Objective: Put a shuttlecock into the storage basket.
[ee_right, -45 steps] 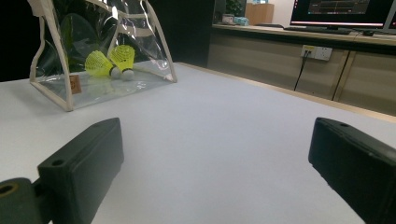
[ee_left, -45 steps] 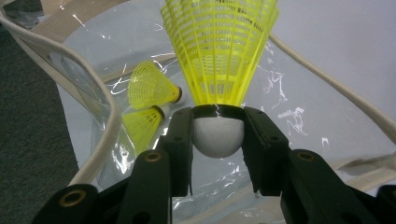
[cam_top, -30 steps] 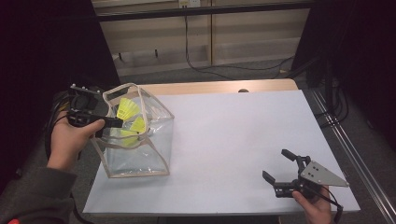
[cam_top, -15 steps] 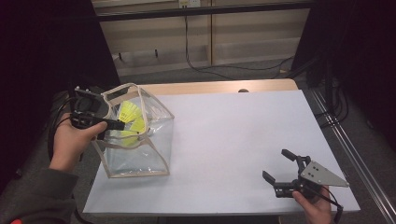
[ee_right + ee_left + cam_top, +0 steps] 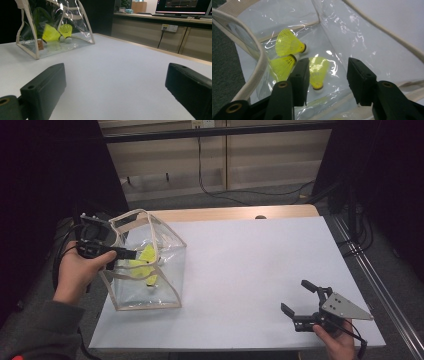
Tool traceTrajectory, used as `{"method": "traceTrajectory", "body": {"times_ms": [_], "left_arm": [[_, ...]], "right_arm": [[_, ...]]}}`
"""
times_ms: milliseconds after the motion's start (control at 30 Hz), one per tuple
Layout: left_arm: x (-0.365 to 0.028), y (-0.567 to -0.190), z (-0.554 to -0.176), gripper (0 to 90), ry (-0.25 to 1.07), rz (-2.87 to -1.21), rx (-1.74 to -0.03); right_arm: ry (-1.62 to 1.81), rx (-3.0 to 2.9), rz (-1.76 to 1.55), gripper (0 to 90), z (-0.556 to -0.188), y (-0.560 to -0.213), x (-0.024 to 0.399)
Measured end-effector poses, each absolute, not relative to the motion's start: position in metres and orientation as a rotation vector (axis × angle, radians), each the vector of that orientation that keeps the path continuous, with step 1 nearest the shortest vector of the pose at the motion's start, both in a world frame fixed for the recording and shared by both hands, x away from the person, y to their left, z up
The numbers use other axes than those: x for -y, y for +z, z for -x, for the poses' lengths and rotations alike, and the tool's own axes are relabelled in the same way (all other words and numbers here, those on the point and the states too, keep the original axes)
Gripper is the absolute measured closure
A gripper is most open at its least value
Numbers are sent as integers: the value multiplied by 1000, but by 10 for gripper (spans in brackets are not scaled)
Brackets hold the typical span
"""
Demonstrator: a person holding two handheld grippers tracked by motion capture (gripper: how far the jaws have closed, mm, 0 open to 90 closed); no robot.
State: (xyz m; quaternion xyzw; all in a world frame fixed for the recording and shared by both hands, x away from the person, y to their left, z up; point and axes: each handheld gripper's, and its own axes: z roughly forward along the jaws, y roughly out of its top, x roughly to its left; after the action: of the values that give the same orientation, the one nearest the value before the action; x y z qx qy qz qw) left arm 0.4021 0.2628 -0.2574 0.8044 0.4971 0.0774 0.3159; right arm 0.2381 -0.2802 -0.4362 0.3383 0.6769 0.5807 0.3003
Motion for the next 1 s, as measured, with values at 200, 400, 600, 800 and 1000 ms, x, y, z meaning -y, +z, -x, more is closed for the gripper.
{"method": "traceTrajectory", "body": {"times_ms": [200, 400, 600, 800, 1000], "left_arm": [[-257, -250, -400, 415, 202, -2096, -1276], [-253, -246, -399, 384, 192, -2077, -1253], [-250, -242, -397, 314, 189, -2065, -1225], [-248, -238, -394, 269, 185, -2033, -1195], [-242, -236, -391, 235, 168, -2021, -1165]], "right_arm": [[1541, -1797, -898, 31, -238, -436, 280], [1541, -1796, -895, 31, -238, -436, 280], [1541, -1795, -895, 31, -238, -436, 281], [1541, -1796, -894, 31, -238, -436, 281], [1541, -1795, -893, 31, -238, -436, 281]]}}
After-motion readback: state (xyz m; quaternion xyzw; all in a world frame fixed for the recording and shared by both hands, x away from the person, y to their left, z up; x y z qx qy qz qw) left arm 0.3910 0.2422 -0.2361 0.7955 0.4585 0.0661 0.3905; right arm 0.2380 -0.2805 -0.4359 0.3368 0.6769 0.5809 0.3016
